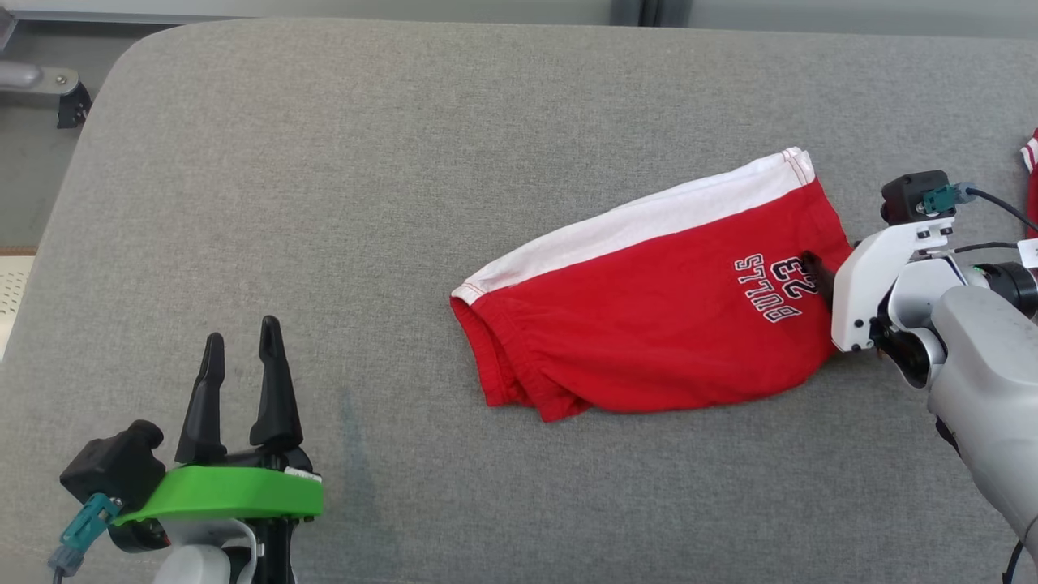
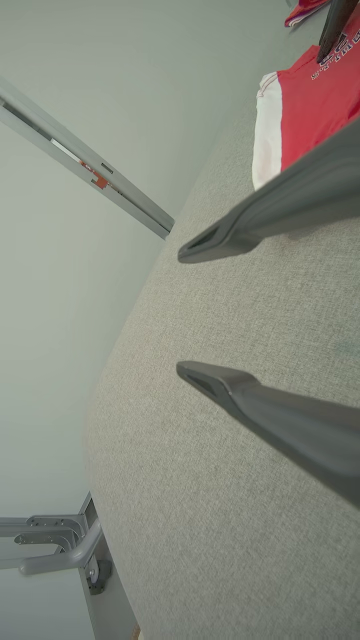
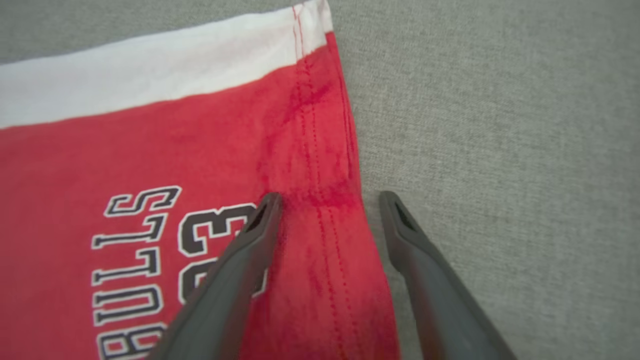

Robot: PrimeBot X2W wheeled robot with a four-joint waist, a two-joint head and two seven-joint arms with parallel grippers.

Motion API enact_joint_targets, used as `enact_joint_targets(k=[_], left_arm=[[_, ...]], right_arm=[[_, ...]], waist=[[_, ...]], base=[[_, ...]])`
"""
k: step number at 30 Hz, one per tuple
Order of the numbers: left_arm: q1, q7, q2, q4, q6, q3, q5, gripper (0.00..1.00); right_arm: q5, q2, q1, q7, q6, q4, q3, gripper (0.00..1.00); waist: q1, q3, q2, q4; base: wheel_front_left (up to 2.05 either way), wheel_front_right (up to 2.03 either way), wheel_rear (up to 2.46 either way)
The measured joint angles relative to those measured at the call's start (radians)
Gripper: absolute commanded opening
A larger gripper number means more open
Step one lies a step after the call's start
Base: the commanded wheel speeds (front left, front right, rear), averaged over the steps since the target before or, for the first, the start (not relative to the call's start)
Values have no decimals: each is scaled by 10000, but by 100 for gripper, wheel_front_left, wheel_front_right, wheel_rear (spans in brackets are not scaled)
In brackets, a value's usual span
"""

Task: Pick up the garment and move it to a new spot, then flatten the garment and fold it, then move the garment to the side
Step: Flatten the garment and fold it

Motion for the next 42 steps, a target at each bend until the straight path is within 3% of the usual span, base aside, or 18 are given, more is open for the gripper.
enact_joint_targets(k=[2,5,7,23,32,42], left_arm=[[15,0,-19,33,-19,27,63,100],[55,0,-21,36,-25,125,203,100],[58,0,-17,38,-23,178,291,100],[67,0,161,94,13,364,717,100],[8,0,324,136,40,437,867,100],[-133,17,282,299,-19,174,907,100]], right_arm=[[203,-71,33,190,0,-138,167,48],[397,-142,117,324,0,-268,389,26],[477,-142,135,314,0,-286,508,1],[826,23,259,-1923,2,48,232,0],[1256,136,1446,-3191,2,-280,-360,0],[851,614,1457,-3747,0,-1198,-328,0]], waist=[[0,-33,0,32],[0,-105,0,27],[0,-158,0,7],[0,-505,0,-1005],[0,-498,0,-1833],[0,-544,0,-1910]], base=[[0,0,0],[0,0,0],[0,0,0],[0,0,0],[0,0,0],[0,0,0]])
